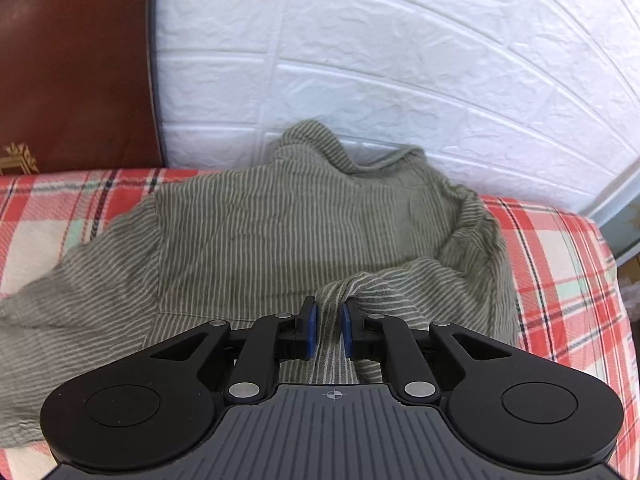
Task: Fold clothes
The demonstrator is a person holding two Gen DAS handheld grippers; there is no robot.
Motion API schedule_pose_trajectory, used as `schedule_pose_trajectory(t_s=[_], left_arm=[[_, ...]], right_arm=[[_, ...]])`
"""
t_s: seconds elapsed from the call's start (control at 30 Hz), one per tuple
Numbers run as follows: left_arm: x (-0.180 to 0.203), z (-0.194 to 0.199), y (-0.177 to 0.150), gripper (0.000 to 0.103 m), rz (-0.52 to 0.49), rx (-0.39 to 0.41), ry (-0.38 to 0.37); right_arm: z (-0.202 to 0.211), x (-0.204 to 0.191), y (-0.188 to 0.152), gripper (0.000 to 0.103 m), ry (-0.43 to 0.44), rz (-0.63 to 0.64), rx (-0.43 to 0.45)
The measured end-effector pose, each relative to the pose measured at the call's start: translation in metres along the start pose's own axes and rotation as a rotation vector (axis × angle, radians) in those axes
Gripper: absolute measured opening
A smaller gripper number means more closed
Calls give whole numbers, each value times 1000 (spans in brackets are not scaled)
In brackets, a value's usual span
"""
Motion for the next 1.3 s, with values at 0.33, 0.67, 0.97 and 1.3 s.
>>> schedule_pose_trajectory(t_s=[0.33, 0.67, 0.97, 1.3], left_arm=[[-21, 13, -11, 62, 8, 11, 85], [8, 96, -103, 75, -118, -47, -94], [70, 55, -269, 75, -200, -231, -299], [82, 60, -289, 75, -124, -105, -321]], right_arm=[[42, 12, -11, 48, 68, -90, 93], [80, 39, -59, 50, -49, -280, 210], [75, -4, -72, 49, -180, -42, 210], [43, -42, -65, 46, -354, 391, 112]])
Point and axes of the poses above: each gripper's, at about its wrist camera, not at the fingertips, and z roughly against the way its jaws point, x to its right, y to its top, the point moved 1 cm from there along -z, roughly the way its jaws point, and after that the axes turned 1 degree about y, right-handed, at the moved point
